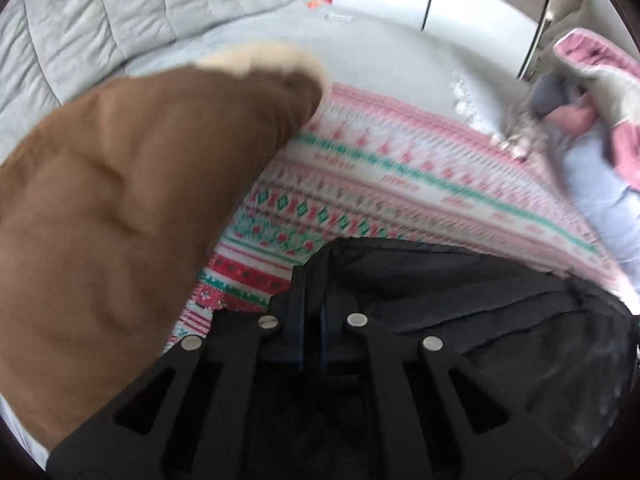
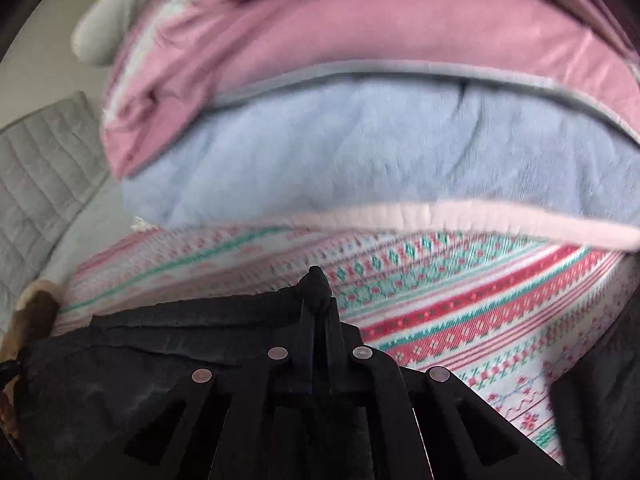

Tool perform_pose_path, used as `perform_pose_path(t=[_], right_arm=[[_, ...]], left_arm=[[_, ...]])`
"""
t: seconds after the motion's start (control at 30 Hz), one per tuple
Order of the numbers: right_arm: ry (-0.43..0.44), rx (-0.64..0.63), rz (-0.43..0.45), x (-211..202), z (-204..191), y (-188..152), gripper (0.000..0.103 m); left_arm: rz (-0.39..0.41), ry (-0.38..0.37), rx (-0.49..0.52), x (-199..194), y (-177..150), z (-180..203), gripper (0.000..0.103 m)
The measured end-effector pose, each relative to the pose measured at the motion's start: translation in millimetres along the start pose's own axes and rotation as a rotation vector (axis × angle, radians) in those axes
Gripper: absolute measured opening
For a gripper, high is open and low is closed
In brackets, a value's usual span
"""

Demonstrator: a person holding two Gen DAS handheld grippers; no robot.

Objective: Fold large clothes

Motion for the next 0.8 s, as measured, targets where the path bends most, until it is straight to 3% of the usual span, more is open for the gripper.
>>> perform_pose_path(t=[0.27,0.4,0.43,0.5,0.53,0.57,0.6,0.63,0.8], right_arm=[[-0.051,-0.03,-0.086,48.4,-1.4,-24.1,0.004],[-0.042,0.016,-0.11,58.3,3.5,-32.3,0.011],[-0.028,0.025,-0.112,57.2,3.4,-31.9,0.014],[-0.031,0.013,-0.13,47.8,0.7,-28.8,0.034],[-0.037,0.009,-0.133,38.2,1.8,-26.1,0.051],[-0.021,0.009,-0.114,25.1,2.5,-21.4,0.06],[0.013,0.005,-0.072,5.8,-0.3,-14.0,0.067],[0.025,-0.002,-0.049,-10.7,-0.9,-9.2,0.069],[0.023,0.008,-0.02,-78.2,4.8,-9.7,0.073]], left_arm=[[0.025,0.08,0.011,20.3,-11.0,0.8,0.008],[0.0,0.05,-0.02,23.5,-11.0,-3.9,0.011],[-0.007,0.035,-0.023,22.0,-9.2,-4.7,0.012],[-0.018,0.019,-0.036,10.9,-5.3,-6.1,0.018],[-0.011,0.0,-0.048,-0.2,-1.9,-6.7,0.024],[0.0,-0.029,-0.058,-13.3,1.6,-6.5,0.03],[0.012,-0.052,-0.063,-26.2,4.3,-5.8,0.042],[0.026,-0.071,-0.058,-42.0,7.1,-6.3,0.052],[0.122,-0.139,-0.088,-113.2,10.5,-21.0,0.057]])
Point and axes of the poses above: each gripper's, at about its wrist camera, not at the fingertips, and x roughly the way its jaws point, z to its right, y to its top, the point moved 9 cm from there along x, roughly the way its jaws point, and after that the axes turned 13 degrees about -x, right-handed, at the moved point
